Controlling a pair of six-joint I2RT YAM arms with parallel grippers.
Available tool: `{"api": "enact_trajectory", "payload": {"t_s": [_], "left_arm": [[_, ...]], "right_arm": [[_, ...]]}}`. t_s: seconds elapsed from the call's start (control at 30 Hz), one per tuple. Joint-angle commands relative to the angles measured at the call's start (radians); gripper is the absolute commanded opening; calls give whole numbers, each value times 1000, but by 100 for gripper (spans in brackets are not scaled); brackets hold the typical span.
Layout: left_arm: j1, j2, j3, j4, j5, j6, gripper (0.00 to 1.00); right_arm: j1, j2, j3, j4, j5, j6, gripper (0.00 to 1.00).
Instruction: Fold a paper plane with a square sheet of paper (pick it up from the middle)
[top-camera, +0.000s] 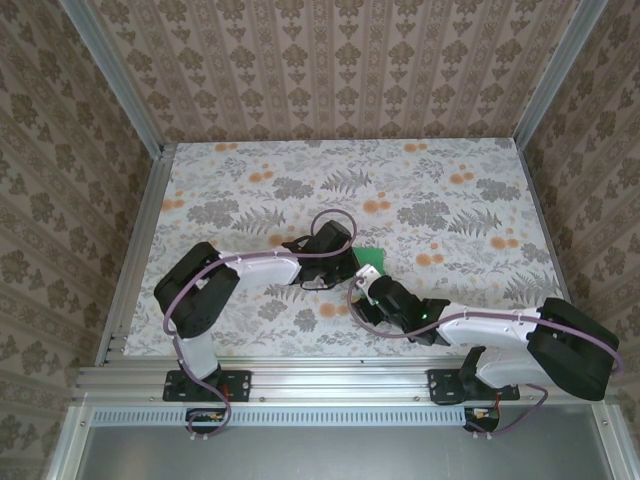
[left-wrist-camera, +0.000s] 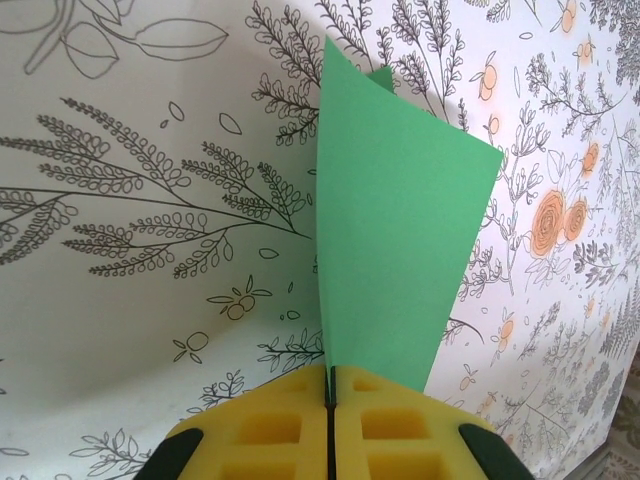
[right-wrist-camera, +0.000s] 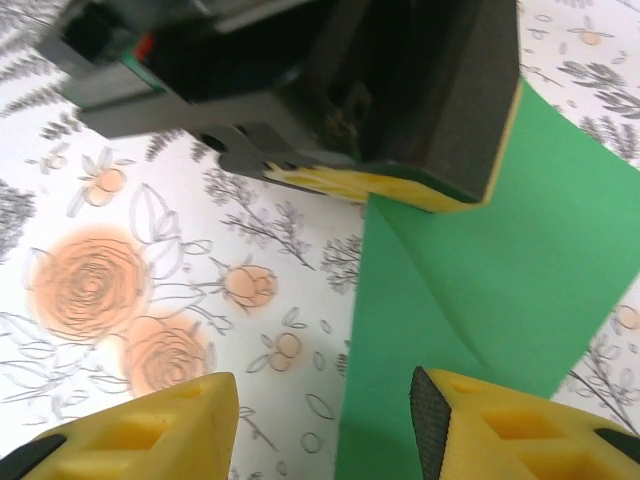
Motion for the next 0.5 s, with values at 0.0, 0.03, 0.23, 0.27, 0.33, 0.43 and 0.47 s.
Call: {"api": "enact_trajectory", "payload": {"t_s": [0.0, 0.03, 0.23, 0.27, 0.33, 0.43, 0.47], "left_arm": [[-7, 11, 23, -27, 10, 18, 8], [-6, 12, 23, -27, 12, 18, 8], [-8, 17, 27, -28, 16, 16, 8], [-7, 17, 29, -30, 16, 16, 8], [-8, 17, 32, -33, 17, 16, 9], [-8, 15, 35, -38, 16, 18, 10], [-7, 14, 35, -39, 14, 18, 10]], "right_arm": [[9, 27, 42, -29, 128, -38, 50], [10, 37, 49, -31, 138, -41, 48], [10, 84, 60, -17, 154, -37, 35], [10, 86, 58, -11, 158, -36, 31], [10, 85, 54, 2, 160, -36, 27], [11, 80, 46, 9, 170, -39, 20], [11, 80, 45, 11, 171, -42, 17]]}}
